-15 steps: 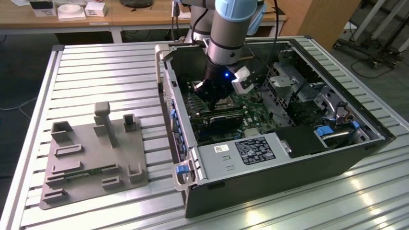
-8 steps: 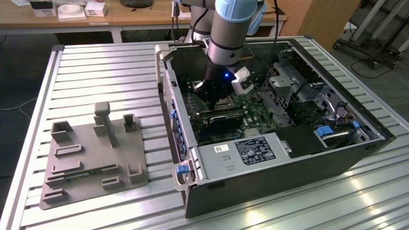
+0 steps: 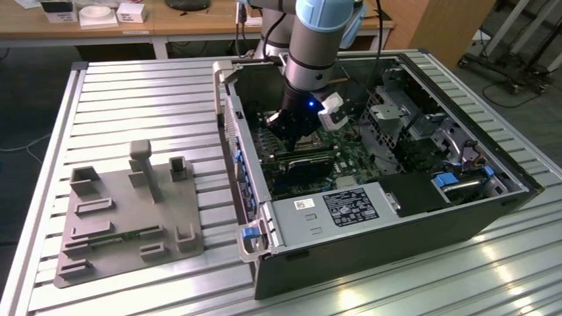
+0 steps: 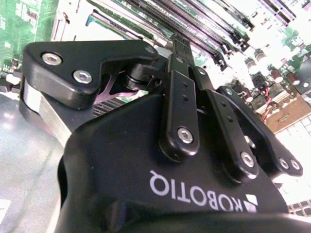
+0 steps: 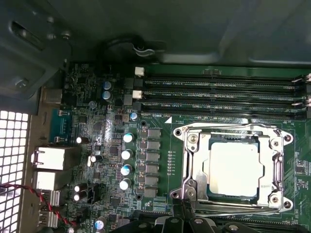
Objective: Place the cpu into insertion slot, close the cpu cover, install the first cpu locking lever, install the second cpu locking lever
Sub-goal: 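Install the second cpu locking lever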
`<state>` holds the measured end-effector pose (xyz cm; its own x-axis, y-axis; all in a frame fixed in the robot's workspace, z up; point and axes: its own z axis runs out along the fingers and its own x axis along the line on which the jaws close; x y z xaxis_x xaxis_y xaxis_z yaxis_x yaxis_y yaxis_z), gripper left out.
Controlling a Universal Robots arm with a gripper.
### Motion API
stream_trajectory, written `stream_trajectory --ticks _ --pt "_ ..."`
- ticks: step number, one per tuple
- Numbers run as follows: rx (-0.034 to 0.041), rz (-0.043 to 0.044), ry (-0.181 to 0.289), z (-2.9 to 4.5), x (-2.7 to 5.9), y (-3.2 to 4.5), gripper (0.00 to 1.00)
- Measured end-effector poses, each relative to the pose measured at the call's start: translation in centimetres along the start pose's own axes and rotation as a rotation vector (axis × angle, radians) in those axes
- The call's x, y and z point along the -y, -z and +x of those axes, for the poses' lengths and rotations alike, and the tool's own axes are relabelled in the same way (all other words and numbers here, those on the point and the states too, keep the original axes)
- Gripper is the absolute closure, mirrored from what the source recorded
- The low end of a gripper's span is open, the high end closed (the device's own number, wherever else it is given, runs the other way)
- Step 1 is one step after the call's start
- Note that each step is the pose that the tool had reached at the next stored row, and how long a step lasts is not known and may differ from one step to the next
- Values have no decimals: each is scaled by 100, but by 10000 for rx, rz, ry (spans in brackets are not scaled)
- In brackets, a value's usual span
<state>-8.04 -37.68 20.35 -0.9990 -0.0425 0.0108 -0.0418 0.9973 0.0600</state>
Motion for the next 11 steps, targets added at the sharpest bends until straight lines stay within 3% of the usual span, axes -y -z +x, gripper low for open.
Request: stream_trajectory --ticks 11 --pt "5 -107 1 0 1 -15 90"
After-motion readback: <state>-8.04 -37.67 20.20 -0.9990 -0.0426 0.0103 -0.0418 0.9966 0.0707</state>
